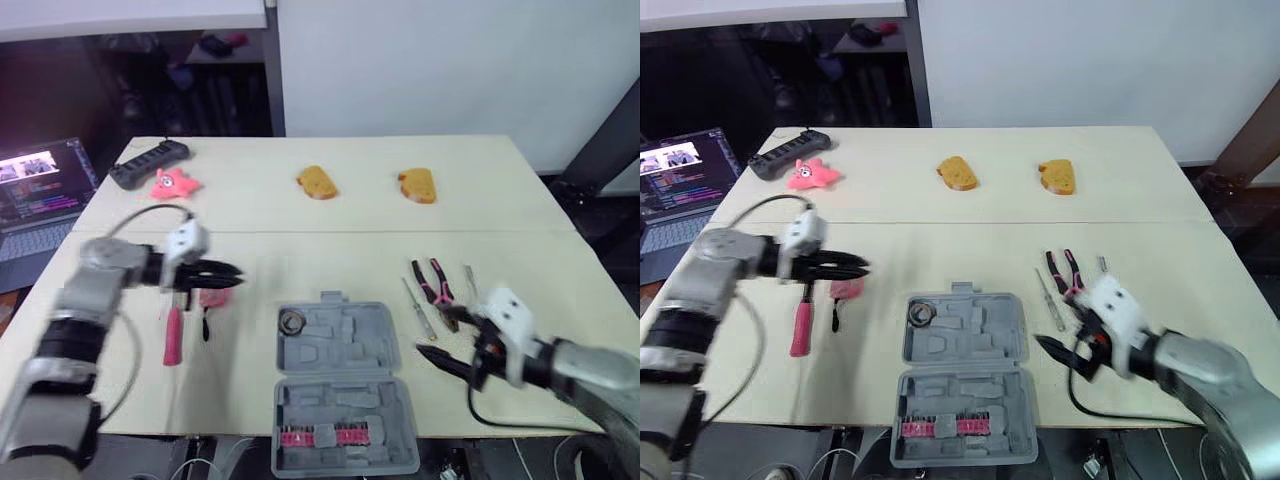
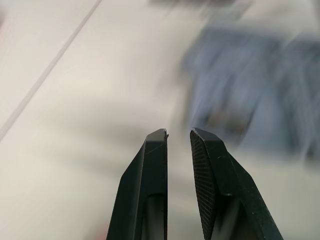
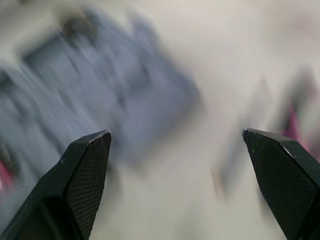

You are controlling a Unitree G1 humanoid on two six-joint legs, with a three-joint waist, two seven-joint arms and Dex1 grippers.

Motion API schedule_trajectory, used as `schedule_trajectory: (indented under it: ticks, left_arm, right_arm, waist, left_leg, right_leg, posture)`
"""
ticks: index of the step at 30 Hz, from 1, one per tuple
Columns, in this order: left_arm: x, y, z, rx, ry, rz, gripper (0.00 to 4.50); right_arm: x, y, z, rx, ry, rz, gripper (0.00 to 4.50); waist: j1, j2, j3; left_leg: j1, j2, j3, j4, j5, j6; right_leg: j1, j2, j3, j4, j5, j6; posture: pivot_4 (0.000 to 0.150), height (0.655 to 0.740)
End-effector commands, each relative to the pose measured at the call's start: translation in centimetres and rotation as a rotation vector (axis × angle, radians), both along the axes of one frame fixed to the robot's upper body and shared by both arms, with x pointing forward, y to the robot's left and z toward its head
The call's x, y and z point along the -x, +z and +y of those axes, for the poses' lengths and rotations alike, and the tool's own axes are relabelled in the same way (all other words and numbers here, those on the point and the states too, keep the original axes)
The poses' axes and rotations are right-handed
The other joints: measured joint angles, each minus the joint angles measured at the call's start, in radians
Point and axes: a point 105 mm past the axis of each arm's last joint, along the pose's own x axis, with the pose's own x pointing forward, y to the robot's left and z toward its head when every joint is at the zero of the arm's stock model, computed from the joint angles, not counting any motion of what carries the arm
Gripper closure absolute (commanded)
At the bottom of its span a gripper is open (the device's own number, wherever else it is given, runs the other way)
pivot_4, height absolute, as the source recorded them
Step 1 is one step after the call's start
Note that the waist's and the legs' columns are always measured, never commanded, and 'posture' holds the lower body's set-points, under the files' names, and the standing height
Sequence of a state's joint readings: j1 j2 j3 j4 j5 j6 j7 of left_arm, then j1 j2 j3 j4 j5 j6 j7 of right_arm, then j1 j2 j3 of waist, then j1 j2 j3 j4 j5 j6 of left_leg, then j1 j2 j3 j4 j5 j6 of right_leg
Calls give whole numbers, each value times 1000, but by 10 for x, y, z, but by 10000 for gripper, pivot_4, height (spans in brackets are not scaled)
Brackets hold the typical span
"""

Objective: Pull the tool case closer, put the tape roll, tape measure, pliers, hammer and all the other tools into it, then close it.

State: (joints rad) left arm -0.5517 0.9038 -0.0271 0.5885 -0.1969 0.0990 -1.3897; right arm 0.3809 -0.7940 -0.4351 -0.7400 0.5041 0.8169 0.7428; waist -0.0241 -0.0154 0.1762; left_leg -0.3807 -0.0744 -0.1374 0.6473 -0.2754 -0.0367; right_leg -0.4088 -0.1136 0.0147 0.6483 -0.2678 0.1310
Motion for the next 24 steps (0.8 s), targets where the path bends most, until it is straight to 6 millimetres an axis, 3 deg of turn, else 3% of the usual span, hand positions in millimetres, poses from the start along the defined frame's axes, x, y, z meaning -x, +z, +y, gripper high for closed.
schedule_trajectory:
  ticks: [1, 4, 6, 7, 10, 24]
  left_arm:
    - [12, 7, 71, -91, 248, -38, 37046]
    - [43, 0, 126, -171, 424, 12, 29789]
    - [62, -5, 148, -199, 501, 35, 19926]
    - [69, -6, 156, -202, 532, 37, 13550]
    - [79, -9, 164, -227, 559, 28, 468]
    - [75, -17, 145, -160, 487, 18, 468]
  right_arm:
    - [17, 23, -18, 15, -46, -107, 0]
    - [34, 25, -46, 42, -140, -104, 0]
    - [42, 27, -61, 75, -181, -105, 0]
    - [45, 27, -66, 92, -192, -103, 0]
    - [51, 25, -73, 125, -186, -82, 0]
    - [39, 32, -59, 85, -133, -117, 0]
  waist:
    - [6, 0, 0]
    - [10, -1, 0]
    - [11, -1, 0]
    - [12, -1, 0]
    - [20, -1, 0]
    - [29, -3, -1]
  left_leg:
    - [2, 1, 1, 0, 0, 0]
    - [6, 1, 1, -1, -1, 1]
    - [6, 2, 1, -1, -1, 2]
    - [6, 2, 1, -1, -1, 2]
    - [6, 2, 1, -1, -2, 2]
    - [6, 2, 2, -1, -2, 2]
  right_leg:
    - [2, 0, 0, 0, 0, 0]
    - [7, -1, 1, -2, 0, 0]
    - [7, -3, 1, -2, -1, 1]
    - [7, -3, 1, -3, -1, 1]
    - [7, -4, 1, -3, -1, 1]
    - [7, -5, 1, -3, -1, 1]
  posture:
    - [1500, 7400]
    - [1500, 7400]
    - [1500, 7400]
    - [1500, 7400]
    - [1500, 7400]
    - [1500, 7400]
